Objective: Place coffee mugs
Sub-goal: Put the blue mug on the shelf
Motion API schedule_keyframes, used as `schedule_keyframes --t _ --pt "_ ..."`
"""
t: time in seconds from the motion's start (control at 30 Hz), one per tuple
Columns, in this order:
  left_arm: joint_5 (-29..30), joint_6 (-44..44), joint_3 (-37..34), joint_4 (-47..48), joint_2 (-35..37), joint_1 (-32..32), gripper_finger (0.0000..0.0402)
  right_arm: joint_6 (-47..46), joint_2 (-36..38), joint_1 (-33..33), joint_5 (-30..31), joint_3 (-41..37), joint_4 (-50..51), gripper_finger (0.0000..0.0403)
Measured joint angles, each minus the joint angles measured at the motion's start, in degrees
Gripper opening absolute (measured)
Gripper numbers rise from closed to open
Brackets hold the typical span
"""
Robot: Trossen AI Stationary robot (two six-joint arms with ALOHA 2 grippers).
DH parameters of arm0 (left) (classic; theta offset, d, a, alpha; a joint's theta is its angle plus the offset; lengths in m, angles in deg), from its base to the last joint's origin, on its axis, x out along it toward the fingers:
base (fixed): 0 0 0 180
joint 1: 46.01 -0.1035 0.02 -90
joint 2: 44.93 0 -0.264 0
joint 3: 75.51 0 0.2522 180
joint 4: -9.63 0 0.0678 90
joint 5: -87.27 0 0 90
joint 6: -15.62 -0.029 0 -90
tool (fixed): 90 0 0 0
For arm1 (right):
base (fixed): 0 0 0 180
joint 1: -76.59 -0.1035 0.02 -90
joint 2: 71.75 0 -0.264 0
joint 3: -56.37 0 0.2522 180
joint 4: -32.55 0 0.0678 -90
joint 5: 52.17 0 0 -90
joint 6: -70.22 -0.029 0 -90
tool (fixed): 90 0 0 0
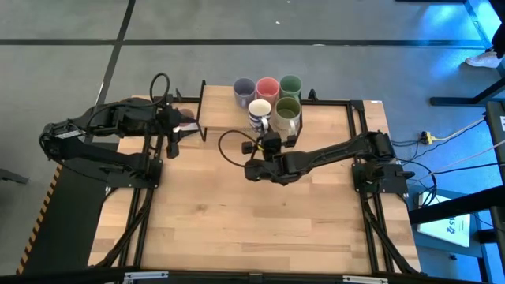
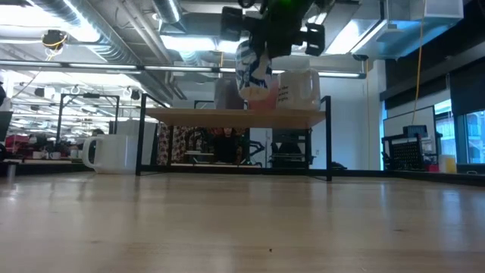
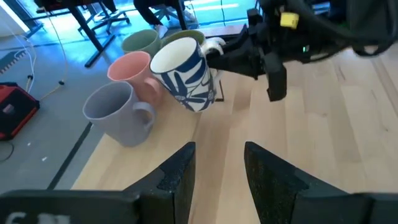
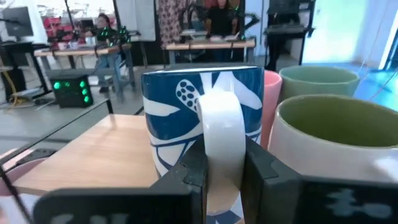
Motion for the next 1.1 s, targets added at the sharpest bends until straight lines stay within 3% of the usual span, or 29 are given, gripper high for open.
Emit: schedule_keyframes --t 0.43,0.93,1.1 --pt "0.0 -2.9 0.0 0.1 0.0 0.0 0.0132 -1.3 -2.5 2.8 0.8 0.0 0.6 0.0036" --pt "0.0 -4.9 0.0 0.1 0.0 0.0 0.0132 -1.3 -2.8 5.0 -3.5 0.1 0.6 0.0037" --pt "0.0 -5.1 0.0 0.1 0.0 0.0 0.0132 -1.3 -2.8 4.9 -5.8 0.1 0.8 0.0097"
